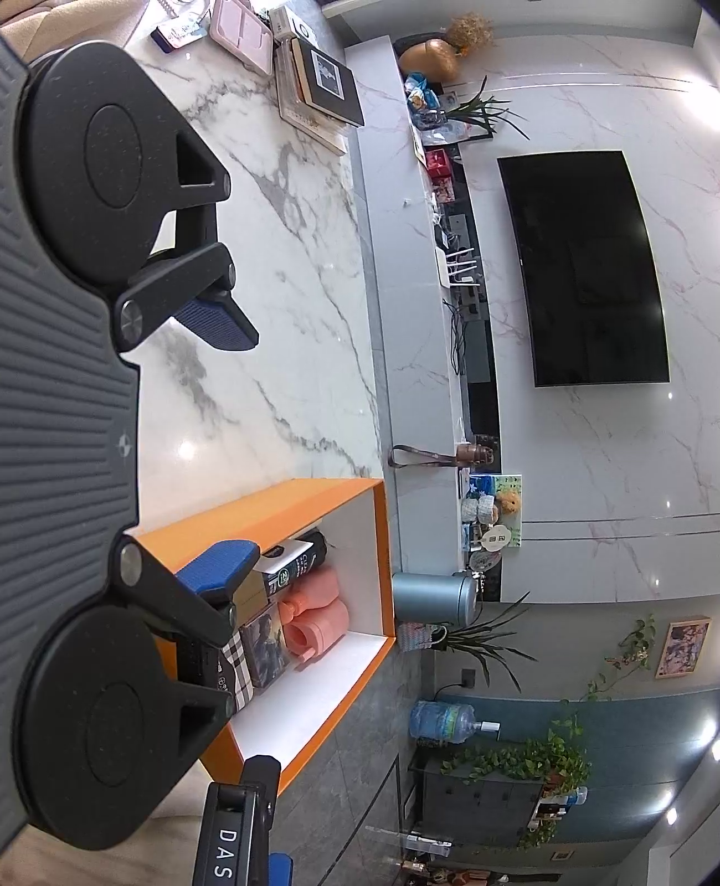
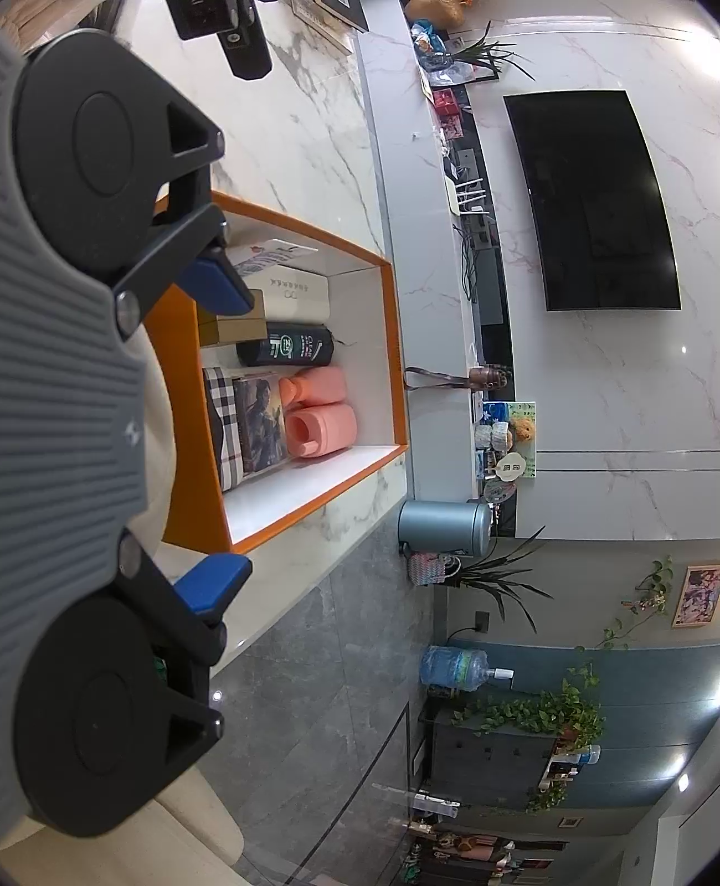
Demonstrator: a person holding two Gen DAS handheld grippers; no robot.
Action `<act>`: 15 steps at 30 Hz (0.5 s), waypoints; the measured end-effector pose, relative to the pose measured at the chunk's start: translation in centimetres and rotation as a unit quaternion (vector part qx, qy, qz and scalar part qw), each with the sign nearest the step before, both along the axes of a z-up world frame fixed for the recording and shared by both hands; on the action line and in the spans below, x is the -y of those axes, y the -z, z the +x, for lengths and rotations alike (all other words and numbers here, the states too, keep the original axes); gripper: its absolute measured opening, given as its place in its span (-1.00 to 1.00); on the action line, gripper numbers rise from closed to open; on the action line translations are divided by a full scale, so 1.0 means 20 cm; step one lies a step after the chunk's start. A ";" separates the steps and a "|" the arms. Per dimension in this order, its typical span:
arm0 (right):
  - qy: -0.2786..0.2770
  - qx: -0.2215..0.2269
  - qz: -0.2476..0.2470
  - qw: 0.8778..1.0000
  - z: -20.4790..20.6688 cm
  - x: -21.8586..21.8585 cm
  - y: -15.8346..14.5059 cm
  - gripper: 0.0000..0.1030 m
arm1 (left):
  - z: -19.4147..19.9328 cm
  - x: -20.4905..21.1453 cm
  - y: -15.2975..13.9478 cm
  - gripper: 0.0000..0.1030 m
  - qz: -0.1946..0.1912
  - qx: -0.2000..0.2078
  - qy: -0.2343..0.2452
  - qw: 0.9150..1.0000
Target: Organize rigid objects
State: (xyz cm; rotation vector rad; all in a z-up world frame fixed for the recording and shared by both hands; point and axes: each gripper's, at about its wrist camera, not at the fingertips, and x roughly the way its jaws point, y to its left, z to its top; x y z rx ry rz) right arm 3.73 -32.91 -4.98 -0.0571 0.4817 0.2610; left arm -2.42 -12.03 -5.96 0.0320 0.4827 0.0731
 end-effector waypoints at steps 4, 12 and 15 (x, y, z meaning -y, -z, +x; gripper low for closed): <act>0.000 -0.001 0.001 1.000 0.00 0.00 0.00 0.79 | 0.00 0.00 0.00 0.78 0.000 0.000 0.000 1.000; 0.000 -0.001 0.000 1.000 0.00 0.00 0.00 0.79 | 0.00 -0.01 0.00 0.78 -0.002 -0.001 -0.001 1.000; 0.000 -0.001 0.000 1.000 0.00 0.00 0.00 0.79 | -0.01 -0.01 -0.01 0.78 -0.002 0.000 0.000 1.000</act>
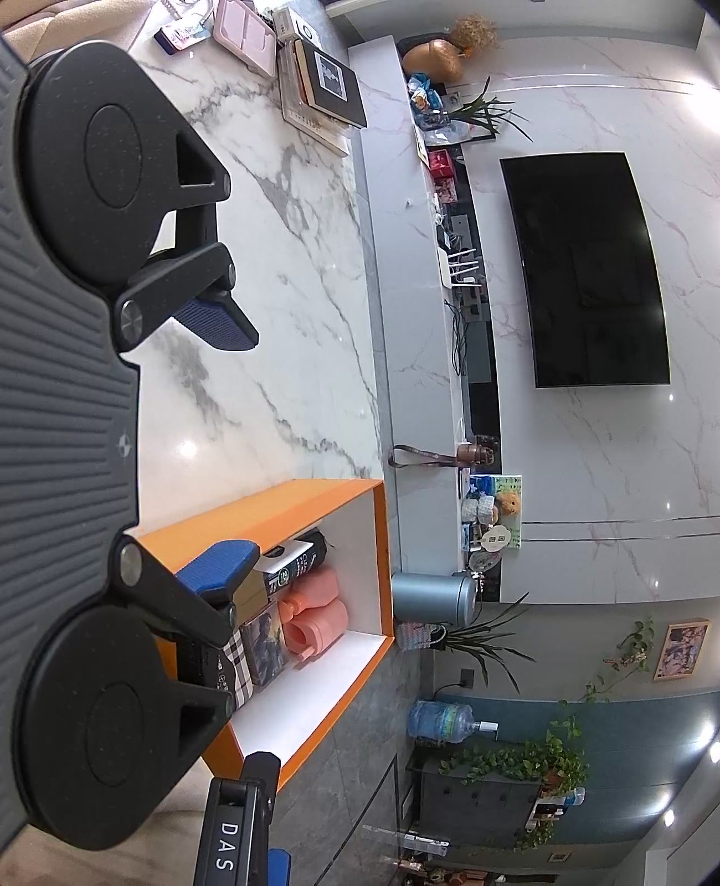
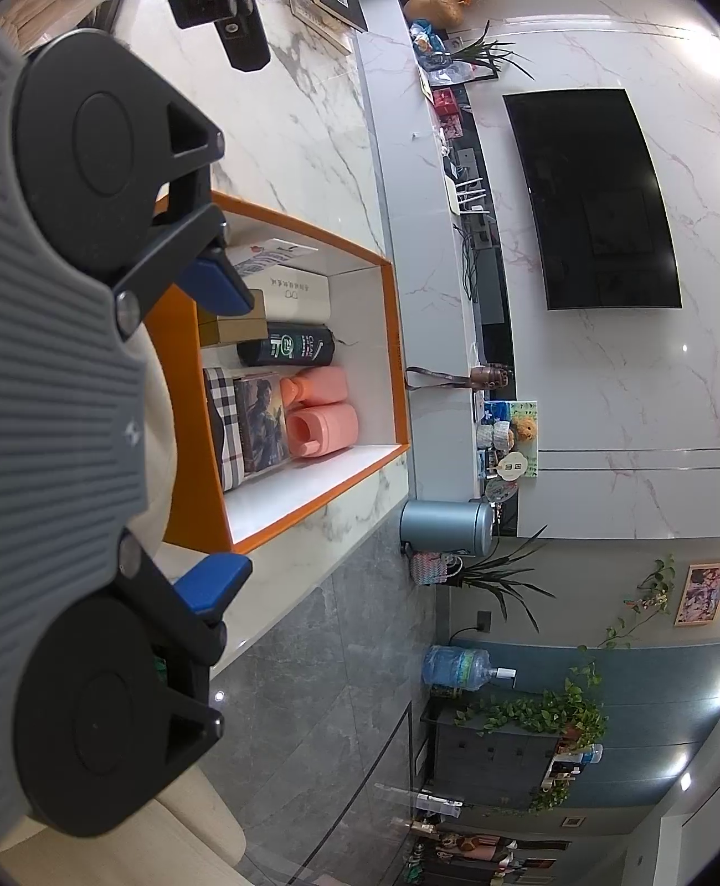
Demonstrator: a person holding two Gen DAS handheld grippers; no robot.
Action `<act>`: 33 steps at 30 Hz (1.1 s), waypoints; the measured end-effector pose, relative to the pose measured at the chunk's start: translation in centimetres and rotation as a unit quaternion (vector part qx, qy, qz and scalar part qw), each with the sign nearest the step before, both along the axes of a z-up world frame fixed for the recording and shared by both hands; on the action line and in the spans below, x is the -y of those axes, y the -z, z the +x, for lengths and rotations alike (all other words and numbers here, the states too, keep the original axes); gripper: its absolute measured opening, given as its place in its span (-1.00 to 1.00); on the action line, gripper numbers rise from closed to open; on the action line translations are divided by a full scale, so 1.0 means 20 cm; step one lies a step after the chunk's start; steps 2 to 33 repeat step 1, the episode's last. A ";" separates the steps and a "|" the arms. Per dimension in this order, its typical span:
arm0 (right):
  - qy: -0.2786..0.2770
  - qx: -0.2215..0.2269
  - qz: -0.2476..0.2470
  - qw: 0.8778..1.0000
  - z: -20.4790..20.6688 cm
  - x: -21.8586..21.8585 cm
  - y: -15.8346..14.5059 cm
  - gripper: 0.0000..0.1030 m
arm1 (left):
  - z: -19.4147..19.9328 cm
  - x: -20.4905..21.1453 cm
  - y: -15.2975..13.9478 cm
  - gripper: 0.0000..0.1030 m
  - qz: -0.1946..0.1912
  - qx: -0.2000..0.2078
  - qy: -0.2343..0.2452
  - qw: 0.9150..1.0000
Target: Organize rigid objects
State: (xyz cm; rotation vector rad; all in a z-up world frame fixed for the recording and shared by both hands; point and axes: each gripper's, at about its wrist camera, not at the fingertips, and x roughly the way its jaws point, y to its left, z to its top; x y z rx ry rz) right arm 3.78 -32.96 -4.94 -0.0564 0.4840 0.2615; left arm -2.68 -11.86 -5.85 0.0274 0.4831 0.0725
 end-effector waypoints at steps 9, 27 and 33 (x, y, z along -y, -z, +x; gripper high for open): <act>0.000 0.000 0.000 1.000 0.00 0.00 0.00 0.79 | 0.00 0.00 0.00 0.78 0.000 0.000 0.000 1.000; 0.000 0.000 0.000 1.000 0.00 0.00 0.00 0.79 | 0.00 0.00 0.00 0.78 0.000 0.000 0.000 1.000; 0.000 0.000 0.000 1.000 0.00 0.00 0.00 0.79 | 0.00 0.00 0.00 0.78 0.000 0.000 0.000 1.000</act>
